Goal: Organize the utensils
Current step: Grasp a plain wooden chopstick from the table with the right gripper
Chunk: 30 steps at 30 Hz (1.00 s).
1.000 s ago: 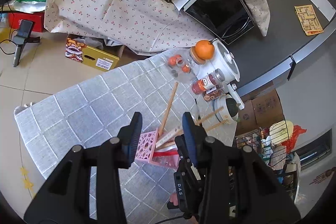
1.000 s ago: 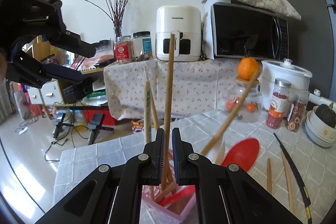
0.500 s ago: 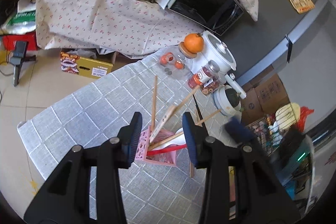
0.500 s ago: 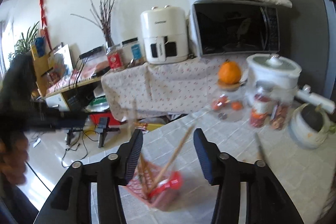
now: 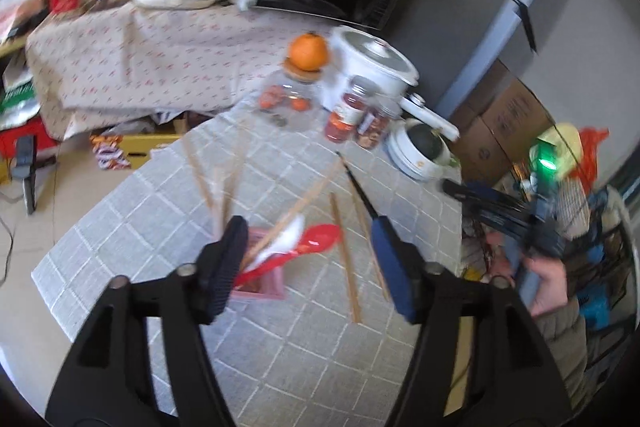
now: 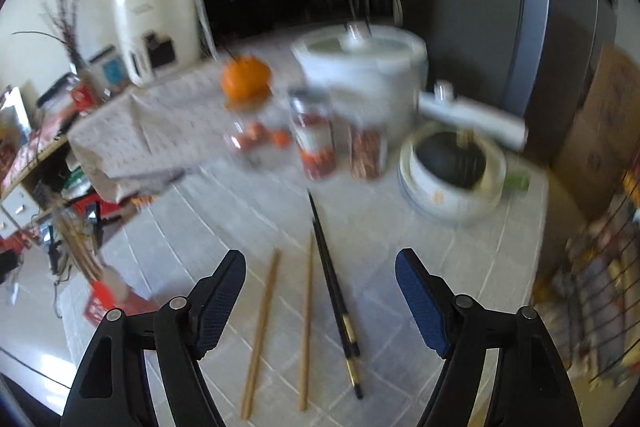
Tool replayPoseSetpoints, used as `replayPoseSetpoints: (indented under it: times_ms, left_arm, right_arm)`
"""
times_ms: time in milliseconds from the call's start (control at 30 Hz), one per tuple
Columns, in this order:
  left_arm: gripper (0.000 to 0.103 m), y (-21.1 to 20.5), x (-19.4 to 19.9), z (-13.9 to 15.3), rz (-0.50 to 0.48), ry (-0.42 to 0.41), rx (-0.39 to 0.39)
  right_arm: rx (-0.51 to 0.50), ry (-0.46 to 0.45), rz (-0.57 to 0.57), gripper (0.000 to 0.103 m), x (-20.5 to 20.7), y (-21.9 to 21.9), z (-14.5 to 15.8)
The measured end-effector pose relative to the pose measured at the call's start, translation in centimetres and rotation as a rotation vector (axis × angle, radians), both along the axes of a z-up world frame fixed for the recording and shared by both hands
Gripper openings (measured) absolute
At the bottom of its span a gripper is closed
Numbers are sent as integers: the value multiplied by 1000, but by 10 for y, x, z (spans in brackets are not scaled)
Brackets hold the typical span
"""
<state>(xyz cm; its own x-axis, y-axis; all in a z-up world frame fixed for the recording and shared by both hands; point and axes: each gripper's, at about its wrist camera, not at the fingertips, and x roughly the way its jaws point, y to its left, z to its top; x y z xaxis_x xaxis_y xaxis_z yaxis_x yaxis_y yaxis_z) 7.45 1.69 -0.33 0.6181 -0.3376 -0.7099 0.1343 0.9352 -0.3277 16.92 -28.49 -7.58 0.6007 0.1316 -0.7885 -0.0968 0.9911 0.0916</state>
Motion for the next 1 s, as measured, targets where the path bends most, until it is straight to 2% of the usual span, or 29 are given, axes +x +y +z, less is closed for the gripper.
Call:
replayPoseSetpoints:
  times_ms: [100, 200, 267, 333, 433, 600, 667, 800, 867, 900, 1000]
  left_arm:
    - [75, -24, -4, -2, -40, 8, 23]
    - [77, -40, -5, -8, -61, 24, 46]
    - [77, -48, -6, -12, -54, 32, 90]
    - [77, -57, -7, -18, -47, 47, 137]
    - [78, -66, -8, -25, -42, 77, 167]
    - [78, -74, -5, -37, -49, 125, 206]
    - [78, -78, -3, -42, -38, 159, 238]
    - [78, -83, -1, -50, -24, 179, 277]
    - [78, -87, 0, -54, -25, 180, 284]
    - [78, -90, 0, -55, -34, 181, 283]
    - [77, -101, -2, -58, -75, 172, 284]
  right_arm:
    - [-17, 118, 7, 76, 11, -7, -39]
    - [-41, 185, 49, 67, 19, -4, -67]
    - [-40, 219, 98, 63, 22, 3, -81]
    - [-49, 243, 134, 54, 28, 15, -91]
    - [-14, 286, 156, 51, 36, 23, -105]
    - [-31, 334, 196, 49, 48, 40, -126]
    - [-30, 358, 195, 45, 53, 45, -134]
    - [-26, 423, 183, 27, 58, 47, -152]
    - [-23, 413, 184, 22, 58, 47, -150]
    - [-22, 415, 181, 9, 58, 46, -148]
    - [55, 422, 184, 7, 54, 36, -133]
